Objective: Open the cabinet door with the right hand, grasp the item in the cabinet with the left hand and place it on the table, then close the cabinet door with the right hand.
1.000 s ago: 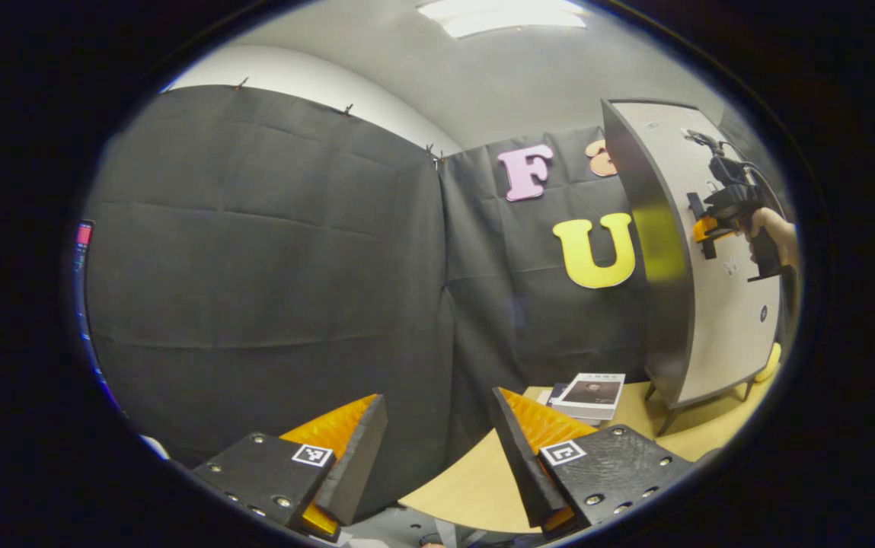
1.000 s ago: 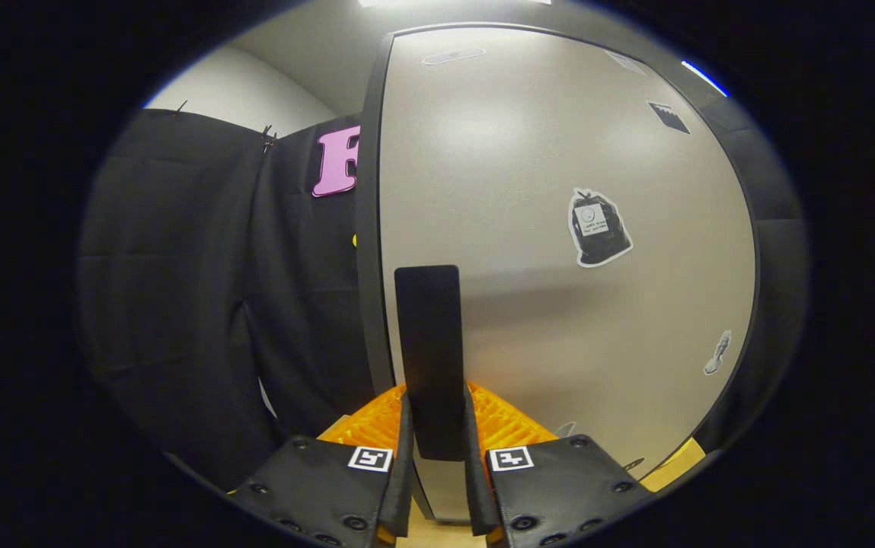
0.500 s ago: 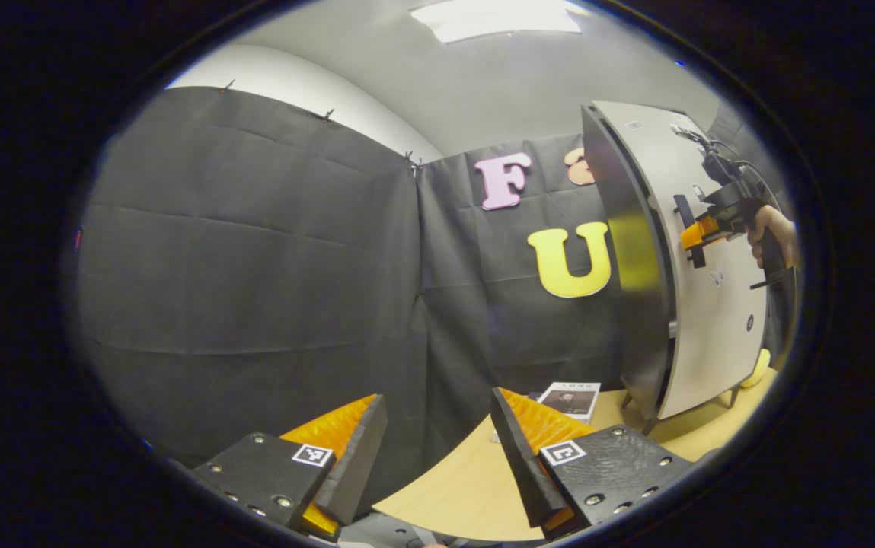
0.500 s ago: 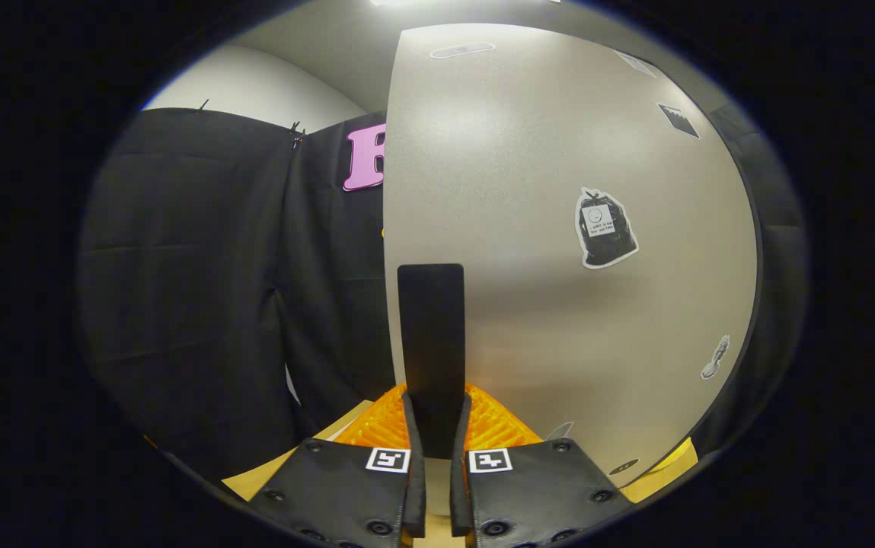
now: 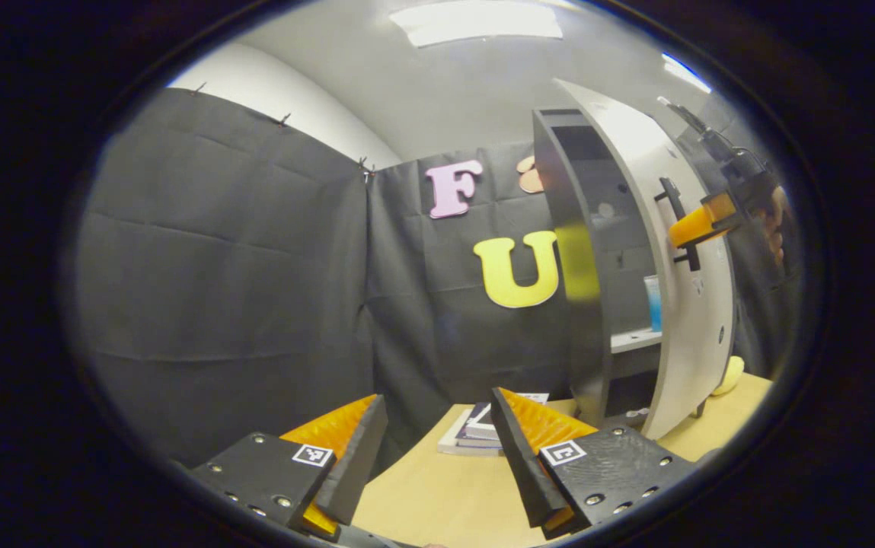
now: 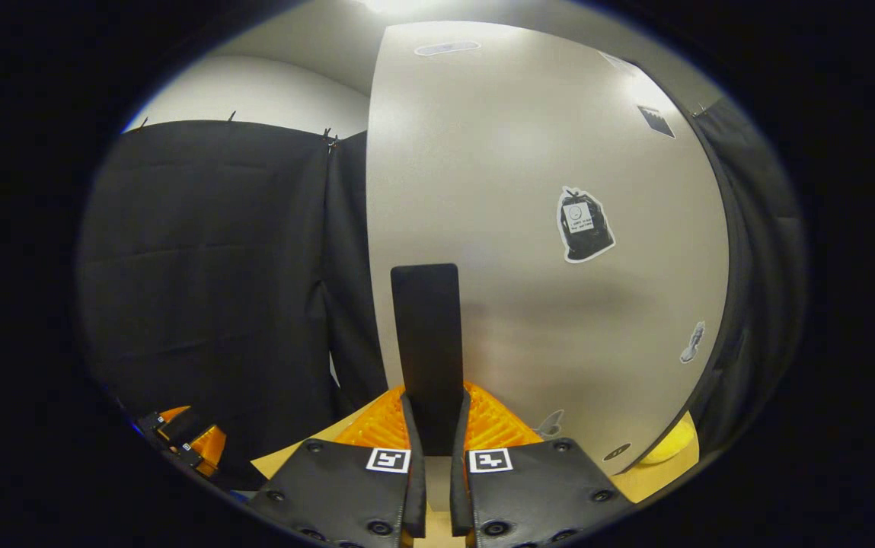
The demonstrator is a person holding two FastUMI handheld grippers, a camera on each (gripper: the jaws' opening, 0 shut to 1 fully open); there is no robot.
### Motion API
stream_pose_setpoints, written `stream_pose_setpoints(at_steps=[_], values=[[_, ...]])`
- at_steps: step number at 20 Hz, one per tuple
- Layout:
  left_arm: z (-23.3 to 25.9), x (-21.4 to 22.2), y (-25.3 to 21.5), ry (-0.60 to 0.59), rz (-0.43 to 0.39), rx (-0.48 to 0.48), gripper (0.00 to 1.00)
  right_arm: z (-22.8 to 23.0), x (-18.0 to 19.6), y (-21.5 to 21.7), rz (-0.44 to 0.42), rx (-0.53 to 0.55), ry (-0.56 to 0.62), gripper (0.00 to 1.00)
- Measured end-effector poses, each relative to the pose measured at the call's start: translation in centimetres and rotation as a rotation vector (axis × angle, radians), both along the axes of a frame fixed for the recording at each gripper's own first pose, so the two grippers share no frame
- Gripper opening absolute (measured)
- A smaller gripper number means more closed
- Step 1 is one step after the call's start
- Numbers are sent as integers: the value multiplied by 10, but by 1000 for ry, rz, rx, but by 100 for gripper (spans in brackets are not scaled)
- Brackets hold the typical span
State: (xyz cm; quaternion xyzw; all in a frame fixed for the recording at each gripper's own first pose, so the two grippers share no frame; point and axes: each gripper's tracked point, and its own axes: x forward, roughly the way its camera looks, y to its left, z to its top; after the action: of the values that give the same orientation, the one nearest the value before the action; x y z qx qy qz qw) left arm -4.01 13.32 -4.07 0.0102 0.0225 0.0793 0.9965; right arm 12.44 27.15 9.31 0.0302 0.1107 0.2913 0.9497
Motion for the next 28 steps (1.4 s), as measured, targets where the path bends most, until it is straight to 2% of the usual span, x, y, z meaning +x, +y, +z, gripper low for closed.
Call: stream_pose_setpoints(at_steps=[5, 13, 21, 28], values=[[8, 13, -45, -11, -80, -4, 83, 2, -18, -11, 38, -5, 16, 14], [17, 31, -104, -26, -175, -6, 83, 1, -21, -28, 70, 4, 6, 14], [33, 42, -178, -55, -296, -6, 83, 3, -30, -49, 40, 2, -2, 14], [38, 43, -230, -61, -375, -25, 83, 3, -31, -67, -30, -1, -3, 13]])
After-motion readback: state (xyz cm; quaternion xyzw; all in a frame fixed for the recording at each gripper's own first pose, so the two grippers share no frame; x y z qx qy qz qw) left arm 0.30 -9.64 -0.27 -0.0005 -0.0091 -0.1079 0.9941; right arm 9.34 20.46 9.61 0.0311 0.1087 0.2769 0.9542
